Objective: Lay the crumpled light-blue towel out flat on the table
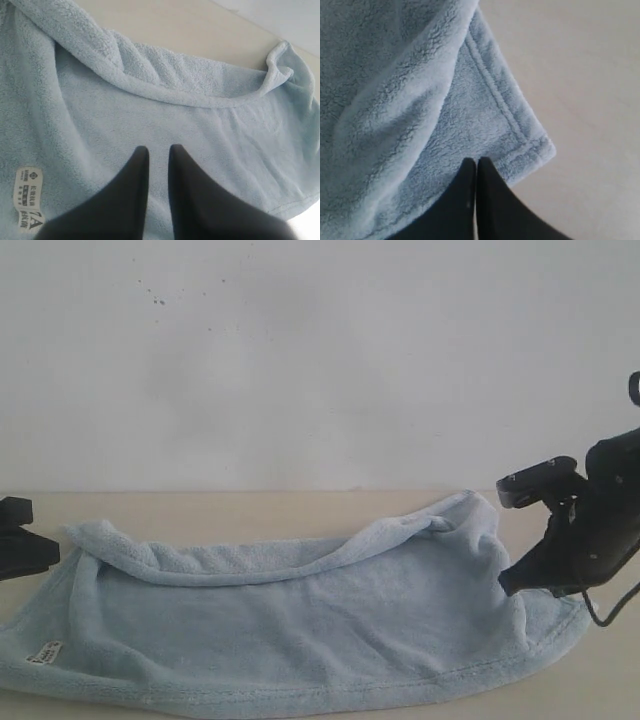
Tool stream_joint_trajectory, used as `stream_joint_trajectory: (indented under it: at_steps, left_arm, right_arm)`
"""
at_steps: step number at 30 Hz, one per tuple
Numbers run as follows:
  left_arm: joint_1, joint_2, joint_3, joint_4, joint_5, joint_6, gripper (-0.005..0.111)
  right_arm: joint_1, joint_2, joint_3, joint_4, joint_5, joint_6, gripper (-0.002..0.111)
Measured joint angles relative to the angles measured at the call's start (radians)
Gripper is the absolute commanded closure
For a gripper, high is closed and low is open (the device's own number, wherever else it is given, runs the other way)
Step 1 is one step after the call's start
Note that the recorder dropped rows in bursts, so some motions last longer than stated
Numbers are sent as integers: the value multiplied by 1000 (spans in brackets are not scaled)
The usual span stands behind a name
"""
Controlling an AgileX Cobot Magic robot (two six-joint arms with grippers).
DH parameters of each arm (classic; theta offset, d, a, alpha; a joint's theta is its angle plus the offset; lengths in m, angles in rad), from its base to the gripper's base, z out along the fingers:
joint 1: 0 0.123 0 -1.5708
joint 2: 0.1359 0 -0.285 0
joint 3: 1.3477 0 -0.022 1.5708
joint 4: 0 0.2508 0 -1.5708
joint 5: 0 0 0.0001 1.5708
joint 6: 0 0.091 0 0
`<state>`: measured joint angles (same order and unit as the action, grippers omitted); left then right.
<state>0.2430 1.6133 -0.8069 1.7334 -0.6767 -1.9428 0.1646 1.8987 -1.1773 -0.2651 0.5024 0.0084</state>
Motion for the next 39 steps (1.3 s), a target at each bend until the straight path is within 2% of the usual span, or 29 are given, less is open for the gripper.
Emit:
stream_joint_trajectory:
  at_steps: [17,25,33,36,39]
  left_arm:
    - [0,0,0,-36,-21,45,93]
    - [0,0,0,-60,-23,56,93]
    - [0,0,0,-80,-27,78,93]
    - [0,0,0,-82,-27,78,93]
    - [0,0,0,-82,-29,81,90]
  right_arm:
    - [-17,145,1,11,-133,14,108]
    - [-186,132,46,11,-116,45,108]
    - [-386,43,282,13,-296,92,108]
    - [-435,-31,374,9,-294,147,108]
    - [-441,-118,463,1,-242,178,108]
